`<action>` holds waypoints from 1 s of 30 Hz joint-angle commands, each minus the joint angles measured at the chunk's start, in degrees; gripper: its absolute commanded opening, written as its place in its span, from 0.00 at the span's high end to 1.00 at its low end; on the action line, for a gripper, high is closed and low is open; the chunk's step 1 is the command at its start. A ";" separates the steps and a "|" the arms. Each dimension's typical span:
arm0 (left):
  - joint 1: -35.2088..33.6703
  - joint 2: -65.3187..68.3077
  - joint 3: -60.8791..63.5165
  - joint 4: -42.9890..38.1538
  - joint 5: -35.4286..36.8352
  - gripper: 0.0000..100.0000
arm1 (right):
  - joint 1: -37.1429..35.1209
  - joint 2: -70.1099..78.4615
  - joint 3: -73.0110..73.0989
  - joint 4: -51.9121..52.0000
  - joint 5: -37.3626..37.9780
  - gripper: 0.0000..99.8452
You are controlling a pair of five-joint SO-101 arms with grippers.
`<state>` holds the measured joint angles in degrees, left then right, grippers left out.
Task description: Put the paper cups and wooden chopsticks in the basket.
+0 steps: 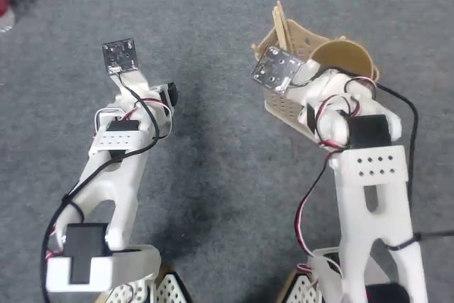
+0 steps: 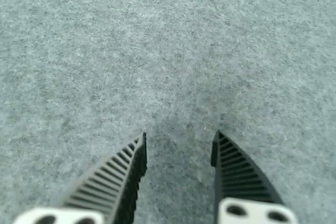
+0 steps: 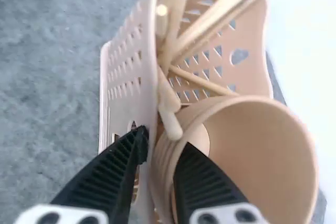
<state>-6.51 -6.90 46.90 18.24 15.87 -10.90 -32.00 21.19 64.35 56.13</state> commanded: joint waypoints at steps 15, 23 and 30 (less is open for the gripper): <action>-0.18 -0.44 -0.22 -1.14 0.18 0.80 | -14.29 -3.30 -6.95 7.43 10.37 0.99; 0.00 -0.44 -0.57 -1.23 0.18 0.80 | -14.02 -3.12 -1.58 6.02 21.80 0.99; 0.09 -0.44 -0.22 -2.73 0.18 0.80 | -9.10 -3.12 -0.35 -1.27 19.52 0.99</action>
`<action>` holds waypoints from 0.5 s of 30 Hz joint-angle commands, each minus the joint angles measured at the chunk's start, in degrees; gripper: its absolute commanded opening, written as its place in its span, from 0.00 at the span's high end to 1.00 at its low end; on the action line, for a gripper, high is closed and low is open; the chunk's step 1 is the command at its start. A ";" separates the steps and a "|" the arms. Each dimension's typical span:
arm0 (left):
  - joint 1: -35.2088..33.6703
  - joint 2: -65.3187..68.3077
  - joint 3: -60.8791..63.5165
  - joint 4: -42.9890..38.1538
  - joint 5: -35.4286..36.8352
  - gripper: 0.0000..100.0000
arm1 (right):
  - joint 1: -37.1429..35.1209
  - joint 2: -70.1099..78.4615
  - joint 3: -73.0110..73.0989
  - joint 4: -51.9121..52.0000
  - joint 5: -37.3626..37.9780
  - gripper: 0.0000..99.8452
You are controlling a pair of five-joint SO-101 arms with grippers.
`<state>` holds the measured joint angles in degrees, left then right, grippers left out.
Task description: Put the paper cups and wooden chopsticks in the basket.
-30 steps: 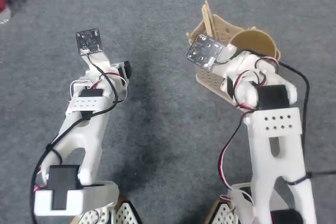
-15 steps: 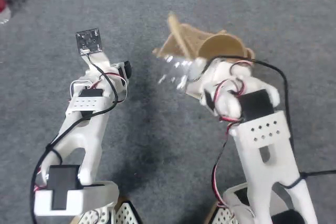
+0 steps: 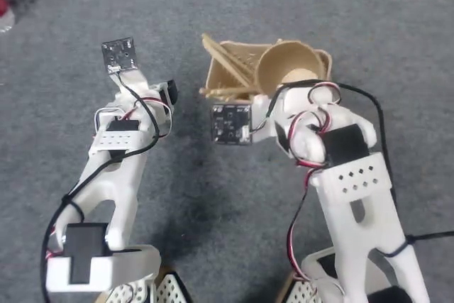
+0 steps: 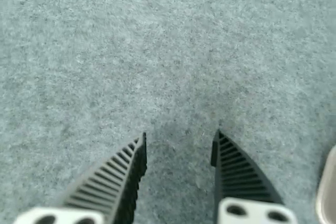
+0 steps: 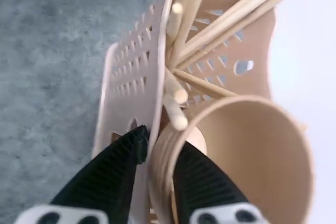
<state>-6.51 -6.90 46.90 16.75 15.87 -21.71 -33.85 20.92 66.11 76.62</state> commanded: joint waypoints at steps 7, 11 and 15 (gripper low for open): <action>0.09 -0.44 -0.22 -1.05 0.18 0.80 | 4.35 1.71 5.19 -4.09 -6.07 0.99; 0.09 -0.44 -0.22 -1.05 0.18 0.80 | 3.91 1.80 9.58 -6.29 -10.81 0.99; 0.09 -0.44 -0.13 -0.97 0.18 0.80 | 4.53 1.98 15.21 -14.37 -14.59 0.99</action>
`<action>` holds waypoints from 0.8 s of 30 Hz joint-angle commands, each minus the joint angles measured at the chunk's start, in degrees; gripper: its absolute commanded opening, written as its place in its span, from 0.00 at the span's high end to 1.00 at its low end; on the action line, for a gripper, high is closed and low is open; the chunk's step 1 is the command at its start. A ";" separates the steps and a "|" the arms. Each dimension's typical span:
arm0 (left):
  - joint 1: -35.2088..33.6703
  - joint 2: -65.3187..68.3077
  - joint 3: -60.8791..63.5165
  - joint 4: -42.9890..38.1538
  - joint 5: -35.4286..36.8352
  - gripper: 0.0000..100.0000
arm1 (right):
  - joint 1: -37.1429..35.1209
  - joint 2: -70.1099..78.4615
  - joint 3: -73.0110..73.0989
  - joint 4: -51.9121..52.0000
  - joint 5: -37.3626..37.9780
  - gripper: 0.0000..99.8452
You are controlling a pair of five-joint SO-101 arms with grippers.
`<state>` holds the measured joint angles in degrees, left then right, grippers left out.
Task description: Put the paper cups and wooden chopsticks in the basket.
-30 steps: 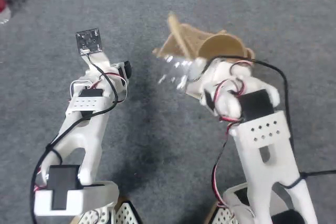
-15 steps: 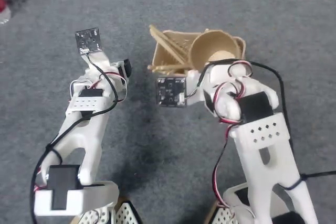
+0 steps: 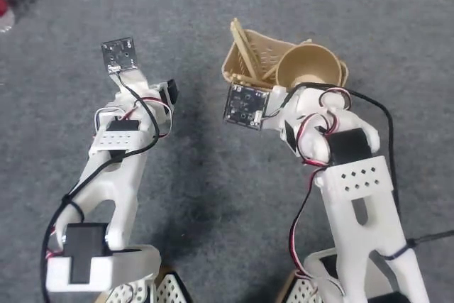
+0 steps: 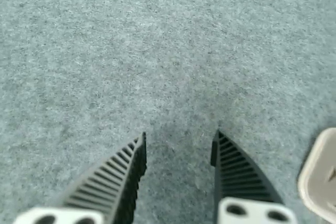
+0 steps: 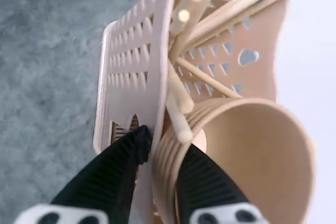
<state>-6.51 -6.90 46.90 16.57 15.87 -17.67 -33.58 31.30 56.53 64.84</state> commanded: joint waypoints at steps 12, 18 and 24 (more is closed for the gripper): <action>0.09 -0.44 -0.04 -0.79 0.18 0.80 | -0.13 2.07 19.78 -22.37 -3.87 0.97; 0.09 -0.44 -0.04 -0.79 0.18 0.80 | -1.89 -0.75 16.44 -13.32 -1.67 0.99; 0.09 -0.44 -0.04 -0.79 0.18 0.80 | -10.59 -9.19 2.11 7.69 -0.35 0.99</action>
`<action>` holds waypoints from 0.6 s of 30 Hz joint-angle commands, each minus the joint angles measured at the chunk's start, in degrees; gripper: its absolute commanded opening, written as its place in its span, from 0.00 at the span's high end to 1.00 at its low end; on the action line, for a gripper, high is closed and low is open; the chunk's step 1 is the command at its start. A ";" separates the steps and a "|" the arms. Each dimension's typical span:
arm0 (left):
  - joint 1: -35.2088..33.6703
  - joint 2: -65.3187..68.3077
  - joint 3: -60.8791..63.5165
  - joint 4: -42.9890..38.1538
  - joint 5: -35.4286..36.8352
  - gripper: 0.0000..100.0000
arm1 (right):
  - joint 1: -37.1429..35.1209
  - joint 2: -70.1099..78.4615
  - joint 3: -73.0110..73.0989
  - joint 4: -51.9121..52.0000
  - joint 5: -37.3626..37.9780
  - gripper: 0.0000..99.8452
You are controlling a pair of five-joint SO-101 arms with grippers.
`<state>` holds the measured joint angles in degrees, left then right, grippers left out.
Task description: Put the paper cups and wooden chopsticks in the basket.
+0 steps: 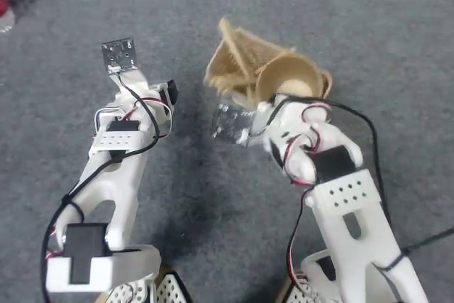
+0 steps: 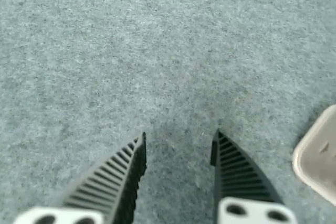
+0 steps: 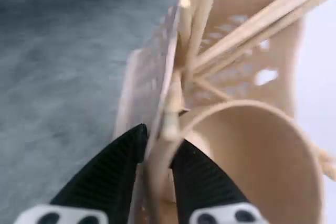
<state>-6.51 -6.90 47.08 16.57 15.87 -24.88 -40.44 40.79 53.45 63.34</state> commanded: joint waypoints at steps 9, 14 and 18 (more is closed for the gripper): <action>0.09 -0.44 -0.04 -0.79 0.18 0.80 | -6.20 -3.03 -30.42 33.19 0.88 0.99; 0.00 -0.44 0.48 -0.79 0.18 0.80 | -3.65 1.01 -27.60 31.52 1.14 0.99; -0.09 -0.53 0.57 -0.79 0.18 0.80 | -0.57 3.91 -20.92 22.20 1.23 0.99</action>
<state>-6.51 -6.90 47.78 16.57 15.87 -27.08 -37.45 18.20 82.11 63.69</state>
